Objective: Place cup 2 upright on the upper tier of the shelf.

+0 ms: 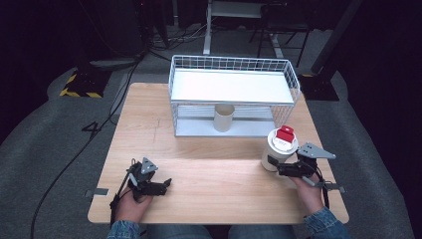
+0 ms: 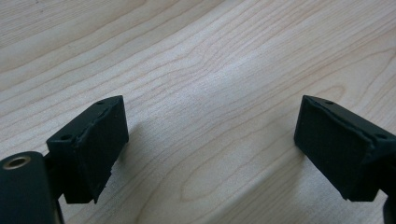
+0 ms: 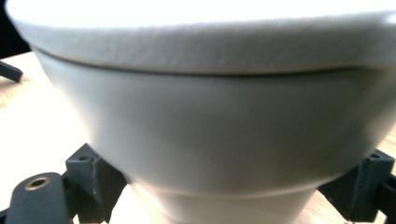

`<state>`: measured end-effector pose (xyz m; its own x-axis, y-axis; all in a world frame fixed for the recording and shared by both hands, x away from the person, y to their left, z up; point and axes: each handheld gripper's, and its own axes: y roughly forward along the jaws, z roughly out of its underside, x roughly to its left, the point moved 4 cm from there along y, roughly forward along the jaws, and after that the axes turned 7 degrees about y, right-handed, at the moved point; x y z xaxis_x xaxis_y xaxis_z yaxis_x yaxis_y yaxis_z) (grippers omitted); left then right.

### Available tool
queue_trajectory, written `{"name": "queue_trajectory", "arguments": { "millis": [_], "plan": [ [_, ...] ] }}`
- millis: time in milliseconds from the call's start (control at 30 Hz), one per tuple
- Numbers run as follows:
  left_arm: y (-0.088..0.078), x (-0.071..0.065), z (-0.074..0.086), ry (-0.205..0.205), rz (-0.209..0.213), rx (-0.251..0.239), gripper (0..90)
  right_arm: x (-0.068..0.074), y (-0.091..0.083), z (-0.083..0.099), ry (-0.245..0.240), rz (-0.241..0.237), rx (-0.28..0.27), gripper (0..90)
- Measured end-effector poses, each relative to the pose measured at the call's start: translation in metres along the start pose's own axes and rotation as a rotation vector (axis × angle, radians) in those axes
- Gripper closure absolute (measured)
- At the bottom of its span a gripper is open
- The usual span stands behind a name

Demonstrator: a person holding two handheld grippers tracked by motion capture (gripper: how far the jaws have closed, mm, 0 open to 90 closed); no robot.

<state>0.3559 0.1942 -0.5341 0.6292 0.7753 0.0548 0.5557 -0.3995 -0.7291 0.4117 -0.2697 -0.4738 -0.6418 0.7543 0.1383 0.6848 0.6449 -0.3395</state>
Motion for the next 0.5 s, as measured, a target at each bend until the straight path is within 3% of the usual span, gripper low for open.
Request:
{"name": "queue_trajectory", "arguments": {
  "millis": [500],
  "plan": [
    [0.000, 0.000, 0.000, 0.000, 0.000, 0.000, 10.6, 0.004, -0.011, -0.039, 0.016, -0.014, -0.007, 13.7]
  ]
}}
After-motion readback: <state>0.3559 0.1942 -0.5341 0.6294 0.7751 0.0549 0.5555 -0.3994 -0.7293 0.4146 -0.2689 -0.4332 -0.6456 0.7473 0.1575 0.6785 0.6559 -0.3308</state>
